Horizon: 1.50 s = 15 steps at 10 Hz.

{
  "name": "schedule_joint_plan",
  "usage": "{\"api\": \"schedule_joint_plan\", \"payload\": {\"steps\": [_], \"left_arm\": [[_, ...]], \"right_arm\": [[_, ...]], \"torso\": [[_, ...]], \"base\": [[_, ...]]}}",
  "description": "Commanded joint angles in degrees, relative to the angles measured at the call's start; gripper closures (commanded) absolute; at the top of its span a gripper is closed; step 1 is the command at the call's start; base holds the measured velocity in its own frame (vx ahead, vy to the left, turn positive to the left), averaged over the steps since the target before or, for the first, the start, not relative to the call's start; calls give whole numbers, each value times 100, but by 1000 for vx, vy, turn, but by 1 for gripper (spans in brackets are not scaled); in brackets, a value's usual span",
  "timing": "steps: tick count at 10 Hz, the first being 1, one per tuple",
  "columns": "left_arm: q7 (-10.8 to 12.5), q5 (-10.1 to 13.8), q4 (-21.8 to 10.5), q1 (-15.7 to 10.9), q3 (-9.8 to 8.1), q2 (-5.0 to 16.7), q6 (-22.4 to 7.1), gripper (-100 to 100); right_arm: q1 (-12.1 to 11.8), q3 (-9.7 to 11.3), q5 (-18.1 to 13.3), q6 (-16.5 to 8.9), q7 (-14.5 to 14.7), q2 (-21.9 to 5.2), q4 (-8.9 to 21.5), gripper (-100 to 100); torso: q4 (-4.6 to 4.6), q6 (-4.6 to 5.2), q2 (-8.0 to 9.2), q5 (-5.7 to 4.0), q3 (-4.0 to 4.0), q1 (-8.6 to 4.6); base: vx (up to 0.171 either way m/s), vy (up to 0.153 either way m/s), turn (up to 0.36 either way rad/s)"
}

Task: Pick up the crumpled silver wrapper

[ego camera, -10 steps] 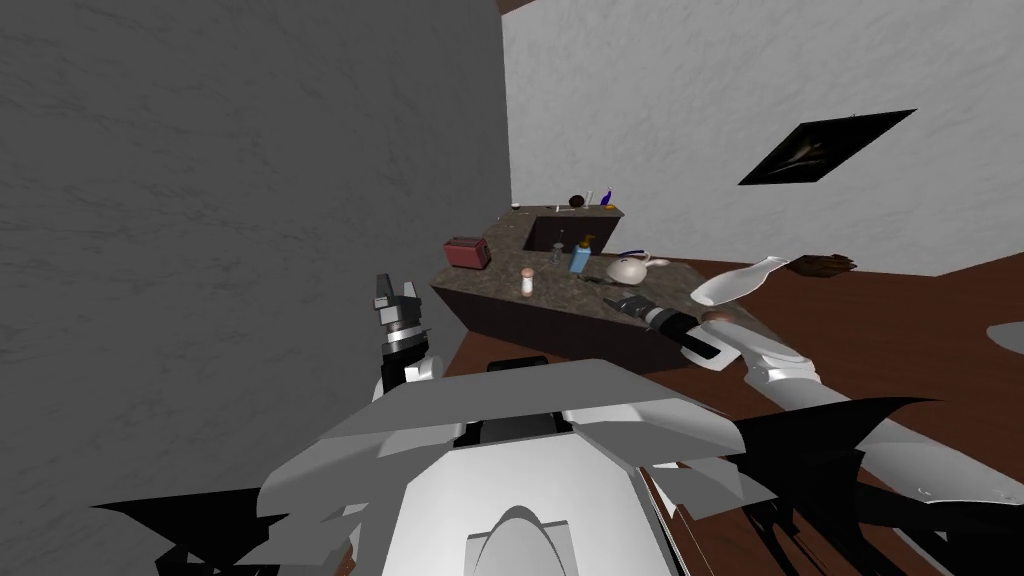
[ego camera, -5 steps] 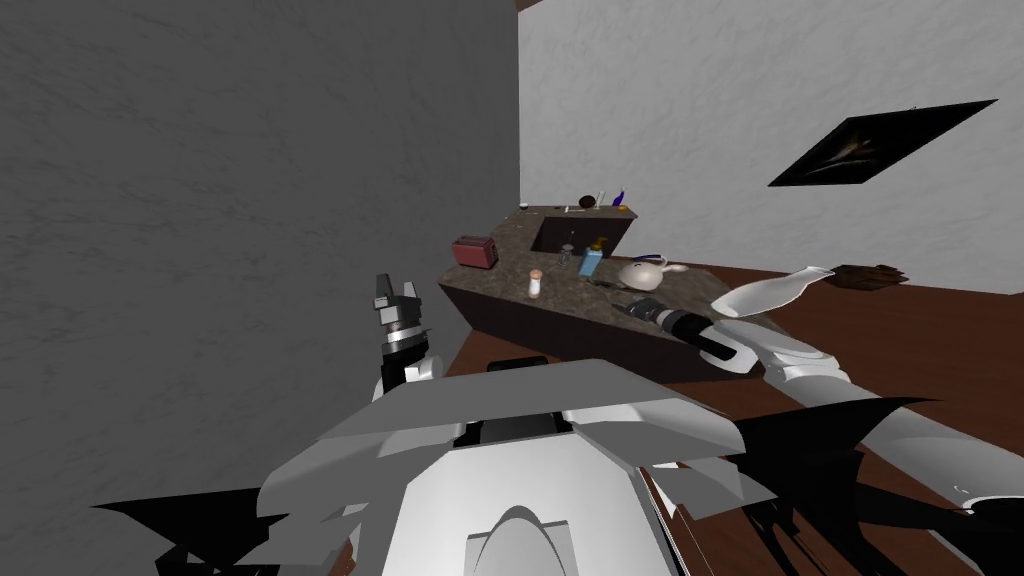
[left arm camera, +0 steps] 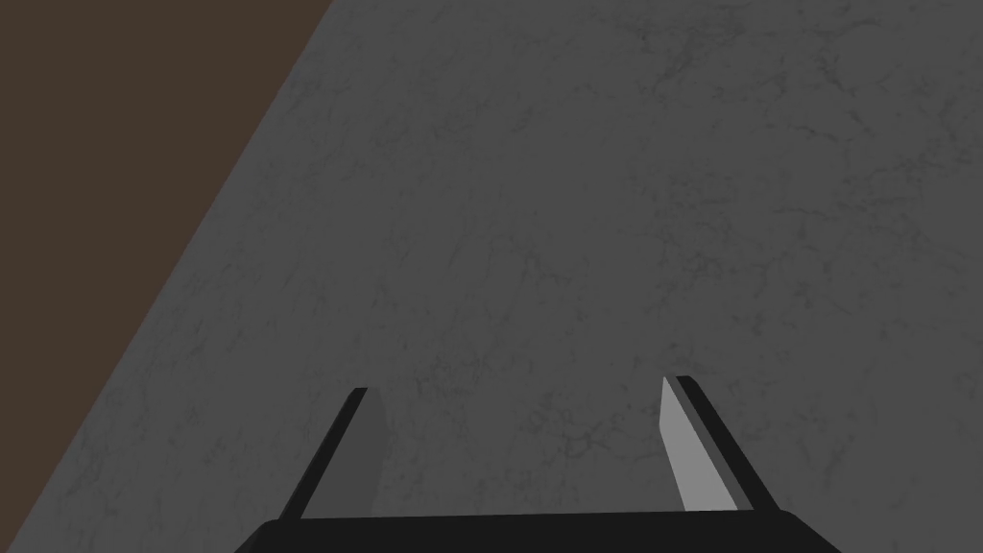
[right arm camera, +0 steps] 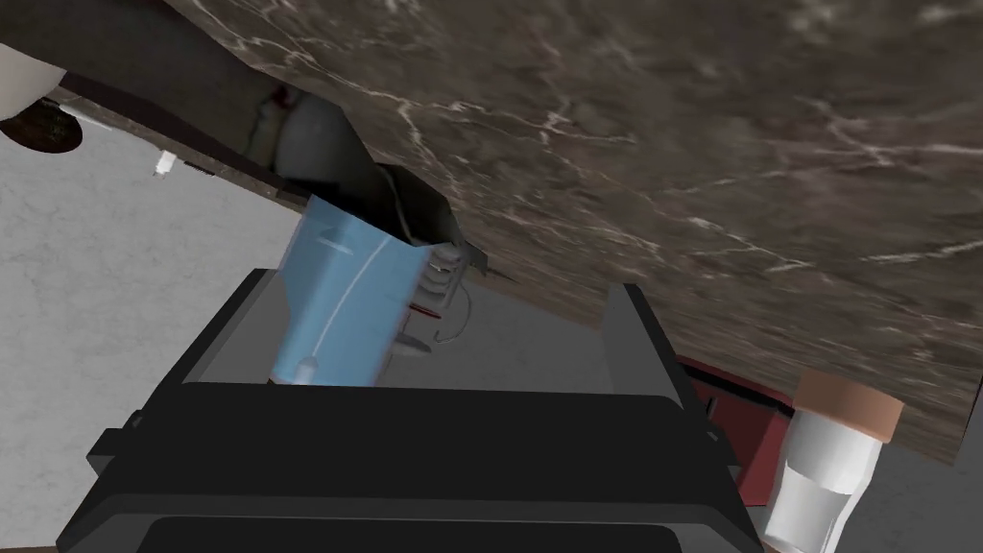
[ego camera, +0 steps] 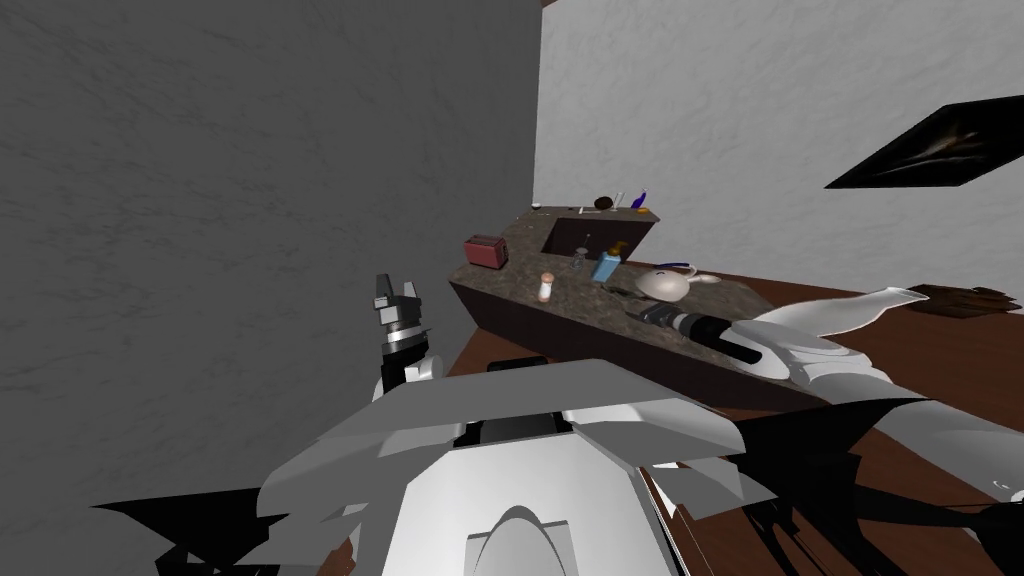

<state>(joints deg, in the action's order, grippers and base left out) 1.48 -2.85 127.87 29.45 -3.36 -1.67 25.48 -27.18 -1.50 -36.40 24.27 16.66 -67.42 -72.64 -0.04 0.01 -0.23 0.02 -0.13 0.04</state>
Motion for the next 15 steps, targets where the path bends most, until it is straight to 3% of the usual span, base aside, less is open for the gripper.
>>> {"api": "schedule_joint_plan", "payload": {"steps": [1,5,6,8,11,15], "left_arm": [[0,0,0,0,0,0,0,0],[0,0,0,0,0,0,0,0],[0,0,0,0,0,0,0,0],[0,0,0,0,0,0,0,0],[0,0,0,0,-1,0,0,0],[0,0,0,0,0,0,0,0]], "right_arm": [[-67,100,-91,83,231,-214,286,-100],[-28,354,-243,282,607,-545,977,-100],[-28,354,-243,282,607,-545,980,-100],[-13,507,-332,401,821,-731,1335,-100],[-8,577,-372,454,913,-813,1490,-100],[-15,811,-513,624,1192,-1084,1973,-100]], "torso": [[0,0,0,0,0,0],[3,3,14,-1,7,-3],[2,2,12,-1,6,-1],[3,4,16,-1,9,-2],[3,5,17,-1,9,-2],[7,6,31,-2,17,-2]], "base": [[93,23,224],[50,6,137],[37,4,60],[36,4,129],[25,0,60],[-2,0,77]]}}
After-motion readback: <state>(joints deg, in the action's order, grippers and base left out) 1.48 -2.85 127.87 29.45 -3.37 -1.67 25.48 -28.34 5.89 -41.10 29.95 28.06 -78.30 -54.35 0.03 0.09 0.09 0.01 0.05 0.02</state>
